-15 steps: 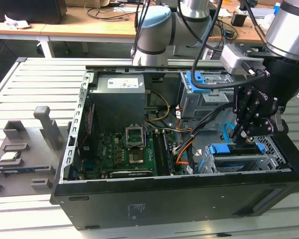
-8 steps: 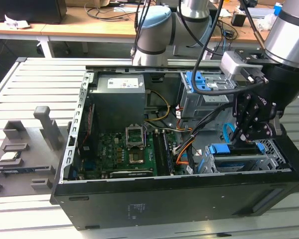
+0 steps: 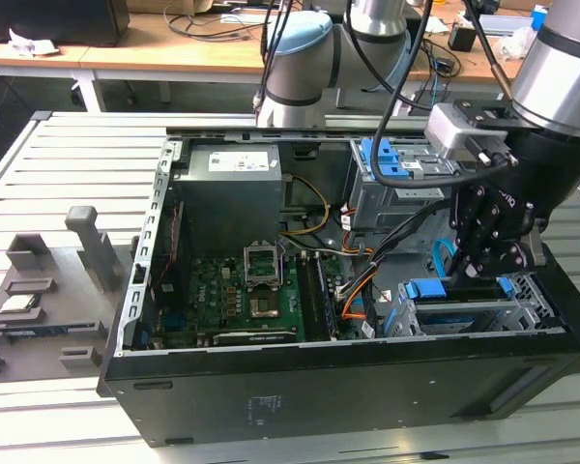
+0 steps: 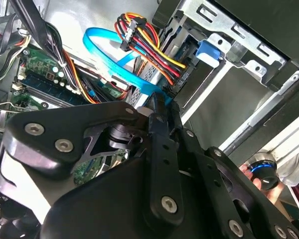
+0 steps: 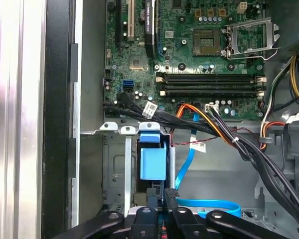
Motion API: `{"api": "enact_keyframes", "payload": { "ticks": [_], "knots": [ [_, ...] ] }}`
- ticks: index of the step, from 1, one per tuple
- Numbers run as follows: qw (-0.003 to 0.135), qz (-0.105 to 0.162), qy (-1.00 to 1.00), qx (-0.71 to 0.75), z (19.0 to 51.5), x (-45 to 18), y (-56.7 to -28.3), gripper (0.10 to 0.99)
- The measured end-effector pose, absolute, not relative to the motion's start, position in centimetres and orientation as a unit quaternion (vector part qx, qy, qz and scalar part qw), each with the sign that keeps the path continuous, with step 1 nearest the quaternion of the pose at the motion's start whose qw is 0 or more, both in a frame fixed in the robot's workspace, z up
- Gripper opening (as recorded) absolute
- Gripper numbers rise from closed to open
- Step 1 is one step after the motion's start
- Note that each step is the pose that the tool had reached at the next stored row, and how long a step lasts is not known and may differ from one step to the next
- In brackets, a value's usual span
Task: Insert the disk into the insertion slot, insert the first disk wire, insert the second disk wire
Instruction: 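Insert the second disk wire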
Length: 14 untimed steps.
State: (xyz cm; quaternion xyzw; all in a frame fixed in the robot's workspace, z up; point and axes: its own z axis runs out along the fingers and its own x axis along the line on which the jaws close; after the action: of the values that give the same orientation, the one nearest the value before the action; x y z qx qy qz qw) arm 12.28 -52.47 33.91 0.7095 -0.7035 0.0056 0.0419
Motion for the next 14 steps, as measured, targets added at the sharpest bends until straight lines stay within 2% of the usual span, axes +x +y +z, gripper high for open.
{"api": "enact_keyframes", "payload": {
  "ticks": [1, 5, 7, 9, 10, 14],
  "knots": [
    [0.042, 0.006, -0.703, 0.709, 33.9, 12.3, -52.5, 0.235],
    [0.042, 0.006, -0.703, 0.709, 36.0, 12.3, -52.3, 0.235],
    [0.042, 0.006, -0.703, 0.709, 36.9, 12.3, -52.0, 0.220],
    [0.043, 0.006, -0.703, 0.709, 37.9, 12.3, -51.9, 0.106],
    [0.043, 0.006, -0.703, 0.709, 39.0, 12.3, -51.8, 0.106],
    [0.043, 0.006, -0.703, 0.709, 39.7, 12.3, -51.8, 0.106]
  ]
}}
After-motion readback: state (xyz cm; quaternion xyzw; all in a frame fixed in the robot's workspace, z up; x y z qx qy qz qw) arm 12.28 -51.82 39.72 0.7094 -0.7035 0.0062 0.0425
